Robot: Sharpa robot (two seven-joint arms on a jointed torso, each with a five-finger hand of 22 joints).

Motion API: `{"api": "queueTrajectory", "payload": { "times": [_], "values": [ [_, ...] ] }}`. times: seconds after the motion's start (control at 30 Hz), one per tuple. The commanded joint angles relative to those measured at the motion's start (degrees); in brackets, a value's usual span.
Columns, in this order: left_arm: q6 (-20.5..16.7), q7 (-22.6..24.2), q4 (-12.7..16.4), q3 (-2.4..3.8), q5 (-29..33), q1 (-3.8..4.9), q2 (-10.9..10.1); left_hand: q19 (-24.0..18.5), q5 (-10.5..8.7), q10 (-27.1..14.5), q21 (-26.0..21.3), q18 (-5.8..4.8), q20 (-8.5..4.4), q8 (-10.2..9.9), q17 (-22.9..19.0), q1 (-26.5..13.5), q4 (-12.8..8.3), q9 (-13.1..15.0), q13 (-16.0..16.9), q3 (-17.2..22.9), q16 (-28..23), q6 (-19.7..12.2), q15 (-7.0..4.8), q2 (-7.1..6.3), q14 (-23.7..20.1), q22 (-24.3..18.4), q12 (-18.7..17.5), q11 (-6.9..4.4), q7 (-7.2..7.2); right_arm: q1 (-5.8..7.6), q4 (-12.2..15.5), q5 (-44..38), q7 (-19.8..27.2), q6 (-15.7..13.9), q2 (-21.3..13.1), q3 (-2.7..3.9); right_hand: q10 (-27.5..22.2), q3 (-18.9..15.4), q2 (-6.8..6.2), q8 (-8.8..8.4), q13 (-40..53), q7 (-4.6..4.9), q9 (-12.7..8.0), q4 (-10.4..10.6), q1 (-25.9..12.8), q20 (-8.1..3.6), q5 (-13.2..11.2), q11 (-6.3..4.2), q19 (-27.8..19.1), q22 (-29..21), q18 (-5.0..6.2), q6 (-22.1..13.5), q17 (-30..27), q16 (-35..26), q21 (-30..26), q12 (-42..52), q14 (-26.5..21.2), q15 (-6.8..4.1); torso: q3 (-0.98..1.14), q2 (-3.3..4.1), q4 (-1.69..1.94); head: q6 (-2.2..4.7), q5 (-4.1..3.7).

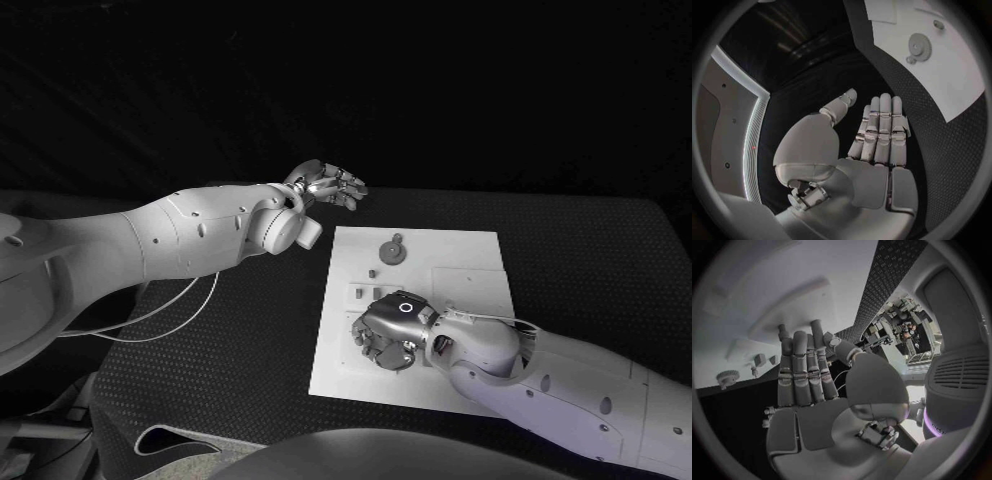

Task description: Assemble the parts on the task board

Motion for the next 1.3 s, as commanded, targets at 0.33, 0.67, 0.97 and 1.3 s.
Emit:
{"api": "queueTrajectory", "payload": {
  "times": [0.33,0.67,0.97,1.3],
  "values": [
    [0.67,0.59,0.04,0.06,0.29,0.07,0.01,0.26,0.16,-0.27,0.25,-0.30,-0.02,0.39,0.11,-0.73,0.06,-0.06,-0.09,-0.34,-0.36,-0.40,0.10,0.07,0.26,-0.11,0.07,-0.20,0.05,-0.67,-0.63,2.41,1.02,1.39,-0.59,-0.62,-2.88,-1.60,-4.40,-1.93,-0.48,1.20,-0.53,0.26,-1.35,0.18,0.22,1.31,-0.13,0.91,0.65,-2.63,-0.09,0.05,-0.36,-2.04,-0.79,0.44,0.01,-0.02,-0.08,0.08,-0.06],
    [0.69,0.59,0.04,0.06,0.29,0.07,-0.01,0.25,0.16,-0.27,0.25,-0.31,-0.02,0.39,0.15,-0.76,0.08,-0.07,-0.10,-0.35,-0.41,-0.41,0.11,0.06,0.25,-0.13,0.07,-0.19,0.05,-0.66,-0.50,4.21,1.85,-1.43,-0.80,-0.62,-6.79,-1.80,-7.01,-4.00,-1.16,2.78,-1.32,0.33,-2.50,0.12,0.21,2.70,-0.03,0.89,0.65,-6.37,-0.14,0.26,-0.31,-4.30,-0.96,1.55,0.03,-0.02,-0.11,0.09,-0.13],
    [0.67,0.56,0.01,0.06,0.29,0.07,-0.03,0.24,0.16,-0.29,0.25,-0.31,-0.02,0.39,0.18,-0.76,0.07,-0.07,-0.11,-0.36,-0.45,-0.43,0.11,0.04,0.24,-0.16,0.07,-0.19,0.06,-0.65,-0.20,4.84,2.08,-4.28,-1.34,-0.61,-7.33,-1.70,-7.42,-4.18,-1.20,3.06,-1.39,0.37,-2.51,0.18,0.21,2.91,-0.20,0.90,0.65,-6.83,-0.18,0.25,-0.35,-4.57,-1.24,1.74,0.00,-0.01,-0.06,0.24,-0.30],
    [0.69,0.53,-0.15,0.05,0.30,0.08,-0.31,0.23,0.16,-0.30,0.25,-0.31,-0.02,0.40,0.22,-0.77,0.06,-0.08,-0.12,-0.37,-0.49,-0.44,0.11,0.04,0.24,-0.18,0.06,-0.19,0.06,0.83,2.86,13.64,5.39,-9.96,-4.74,-0.15,-9.25,-1.54,-8.84,-4.52,-1.66,3.17,-1.54,1.41,-3.45,0.40,0.20,3.58,-0.42,1.03,0.65,-7.93,-0.18,0.51,-0.11,-5.20,-1.61,2.36,0.04,-0.04,-0.09,0.92,-0.93]
  ]
}}
